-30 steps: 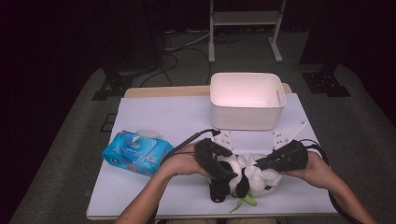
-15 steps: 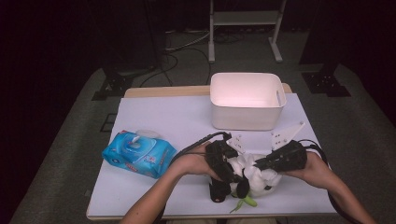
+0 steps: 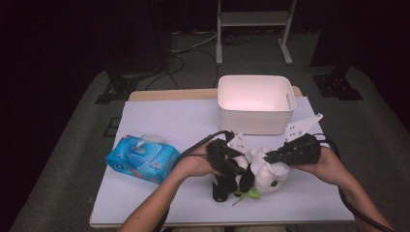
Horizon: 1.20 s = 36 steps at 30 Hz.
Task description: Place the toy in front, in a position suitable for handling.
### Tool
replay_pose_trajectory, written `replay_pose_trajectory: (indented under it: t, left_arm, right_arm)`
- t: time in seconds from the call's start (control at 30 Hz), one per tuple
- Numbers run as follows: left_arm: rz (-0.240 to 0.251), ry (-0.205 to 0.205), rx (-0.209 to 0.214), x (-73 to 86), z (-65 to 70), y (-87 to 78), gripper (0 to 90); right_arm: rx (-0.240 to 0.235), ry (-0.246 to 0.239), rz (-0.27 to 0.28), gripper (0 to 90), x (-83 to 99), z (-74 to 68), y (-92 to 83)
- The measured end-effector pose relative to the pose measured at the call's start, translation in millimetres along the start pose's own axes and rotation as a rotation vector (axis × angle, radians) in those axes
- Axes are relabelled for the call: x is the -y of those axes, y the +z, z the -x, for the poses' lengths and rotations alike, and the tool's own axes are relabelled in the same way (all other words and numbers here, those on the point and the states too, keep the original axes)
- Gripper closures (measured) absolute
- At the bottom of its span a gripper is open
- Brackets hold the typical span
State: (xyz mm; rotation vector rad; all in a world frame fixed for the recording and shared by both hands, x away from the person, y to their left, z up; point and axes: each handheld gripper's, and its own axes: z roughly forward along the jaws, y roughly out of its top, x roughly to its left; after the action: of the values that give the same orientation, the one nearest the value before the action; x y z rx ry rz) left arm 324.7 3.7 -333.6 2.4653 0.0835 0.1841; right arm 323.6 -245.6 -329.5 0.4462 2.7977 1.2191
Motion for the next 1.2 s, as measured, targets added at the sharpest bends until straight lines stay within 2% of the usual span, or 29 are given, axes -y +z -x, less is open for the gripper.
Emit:
replay_pose_trajectory:
  t: [0.07,0.13,0.2,0.27,0.3,0.33,0.47,0.6,0.73,0.9,0.97,1.1,1.2]
  left_arm:
    - [-0.009,0.013,-0.032,-0.6,-6.6,-5.7,50.8]
    - [0.0,0.001,-0.05,1.4,-13.4,-9.9,50.5]
    - [0.006,-0.02,-0.053,7.0,-17.4,-10.4,49.0]
    - [-0.011,-0.025,-0.033,13.5,-16.8,-7.7,46.8]
    - [0.0,-0.038,-0.027,17.3,-15.8,-6.9,45.7]
    - [0.022,-0.063,-0.013,21.0,-15.6,-8.1,44.9]
    - [0.056,-0.084,0.013,25.4,-13.8,-11.2,39.7]
    - [0.068,-0.084,0.021,21.0,-8.9,-15.7,34.2]
    - [0.108,-0.127,0.019,21.5,-8.6,-25.9,27.6]
    - [0.083,-0.152,0.031,28.4,-8.8,-30.0,25.1]
    - [0.077,-0.159,0.045,32.2,-6.3,-25.7,26.0]
    - [0.105,-0.163,0.053,36.8,-0.1,-21.0,26.7]
    - [0.107,-0.143,0.053,36.8,6.6,-20.6,28.2]
  right_arm:
    - [-0.002,-0.007,-0.006,85.2,-7.3,5.4,3.2]
    - [0.004,-0.011,-0.011,85.1,-14.8,11.0,7.8]
    - [-0.011,-0.009,-0.008,85.1,-20.9,16.6,14.3]
    - [-0.032,-0.012,-0.022,85.1,-23.1,17.8,21.2]
    - [-0.052,-0.013,-0.03,85.1,-23.1,17.8,25.7]
    - [-0.064,-0.014,-0.036,85.1,-22.4,16.8,30.0]
    - [-0.089,0.001,-0.032,85.2,-17.7,14.1,33.8]
    - [-0.083,-0.011,-0.056,85.2,-13.6,4.6,33.3]
    - [-0.09,-0.01,-0.063,85.2,-5.9,-1.7,31.9]
    - [-0.114,0.004,-0.046,85.2,2.0,-4.8,30.3]
    - [-0.112,-0.006,-0.048,85.2,1.0,-6.3,30.0]
    - [-0.108,-0.031,-0.055,85.2,-9.4,-10.6,31.2]
    - [-0.113,-0.051,-0.053,85.2,-19.2,-13.4,36.9]
